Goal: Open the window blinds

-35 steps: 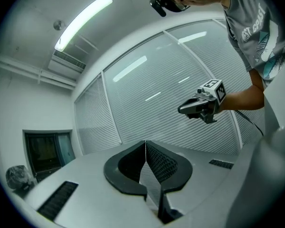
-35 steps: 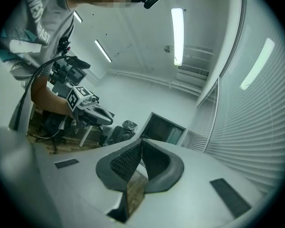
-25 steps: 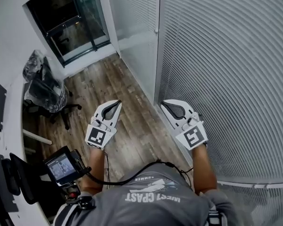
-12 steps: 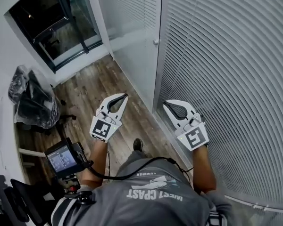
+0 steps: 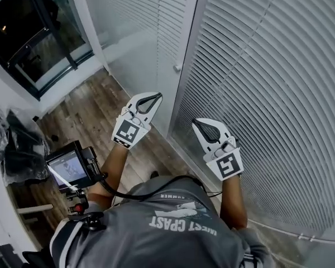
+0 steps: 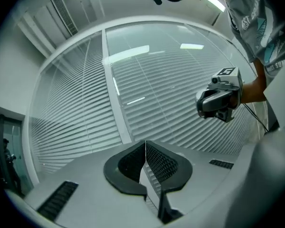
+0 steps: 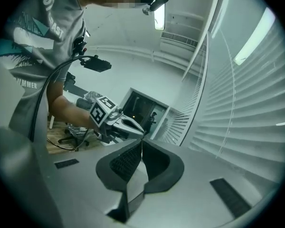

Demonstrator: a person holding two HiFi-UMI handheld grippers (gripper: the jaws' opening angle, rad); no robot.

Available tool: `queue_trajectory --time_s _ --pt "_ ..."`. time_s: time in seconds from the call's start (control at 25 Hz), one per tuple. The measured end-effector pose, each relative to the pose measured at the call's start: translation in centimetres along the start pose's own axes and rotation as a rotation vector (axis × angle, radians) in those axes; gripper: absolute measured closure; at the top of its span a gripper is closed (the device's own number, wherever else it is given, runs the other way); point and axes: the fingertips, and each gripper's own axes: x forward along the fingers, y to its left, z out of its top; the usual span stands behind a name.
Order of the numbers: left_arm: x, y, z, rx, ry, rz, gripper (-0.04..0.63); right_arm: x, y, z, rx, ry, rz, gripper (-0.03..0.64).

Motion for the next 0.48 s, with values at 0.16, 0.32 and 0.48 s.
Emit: queue_trajectory --time_s 0.16,0.32,0.48 --pt "5.5 3.7 -3.2 0.037 0.042 -0.007 0.586 2.6 -2.2 -2.5 0.035 0.024 -0.01 0.612" --pt "10.0 5.8 -6.6 0.153 0.16 0.017 0.545 3.3 -3.6 -4.6 0.052 0.052 -0.026 0.612" --pt "11.3 5.9 -6.8 0.257 0.228 0.008 0.544 2.2 -3.0 -3.6 0.06 0.075 -0.032 0.612"
